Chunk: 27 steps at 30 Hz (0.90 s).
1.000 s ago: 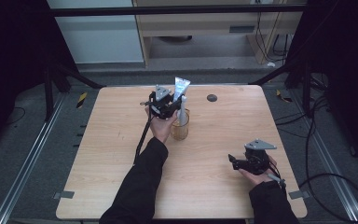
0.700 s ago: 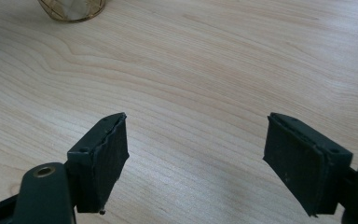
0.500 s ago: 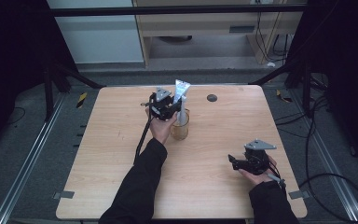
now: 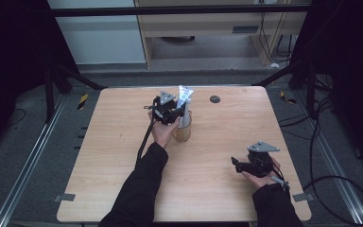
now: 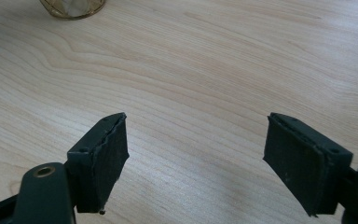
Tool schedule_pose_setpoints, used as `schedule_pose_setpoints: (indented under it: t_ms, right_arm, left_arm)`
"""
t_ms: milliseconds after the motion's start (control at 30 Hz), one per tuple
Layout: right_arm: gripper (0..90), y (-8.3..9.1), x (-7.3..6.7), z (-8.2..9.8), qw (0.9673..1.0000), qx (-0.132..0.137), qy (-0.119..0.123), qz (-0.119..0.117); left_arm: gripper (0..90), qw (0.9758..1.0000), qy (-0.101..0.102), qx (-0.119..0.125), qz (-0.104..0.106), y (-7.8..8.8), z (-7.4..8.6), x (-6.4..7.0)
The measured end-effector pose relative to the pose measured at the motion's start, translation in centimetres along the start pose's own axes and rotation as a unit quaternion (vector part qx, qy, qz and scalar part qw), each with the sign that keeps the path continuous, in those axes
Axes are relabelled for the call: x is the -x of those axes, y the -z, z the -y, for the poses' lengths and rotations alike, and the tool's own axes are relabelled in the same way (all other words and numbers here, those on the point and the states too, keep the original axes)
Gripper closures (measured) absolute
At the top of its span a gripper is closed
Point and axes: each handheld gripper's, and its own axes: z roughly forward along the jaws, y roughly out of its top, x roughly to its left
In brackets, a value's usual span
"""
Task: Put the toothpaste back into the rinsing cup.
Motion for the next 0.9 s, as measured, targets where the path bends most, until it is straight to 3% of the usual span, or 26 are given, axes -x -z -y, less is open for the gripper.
schedule_pose_setpoints:
  t_ms: [433,800,900]
  right_arm:
    - [21.4,0.0,0.0,0.0,1.0000,0.000,0.001,0.002]
    - [21.4,0.0,0.0,0.0,1.0000,0.000,0.003,0.002]
    - [21.4,0.0,0.0,0.0,1.0000,-0.001,0.003,0.002]
  left_arm:
    - [64.0,0.9998,-0.007,-0.017,0.000,0.5,1.0,-0.3]
    - [58.1,0.9982,-0.029,-0.052,-0.008,1.3,2.1,-0.4]
    - [55.6,0.9985,-0.028,-0.047,-0.001,1.8,2.4,-0.6]
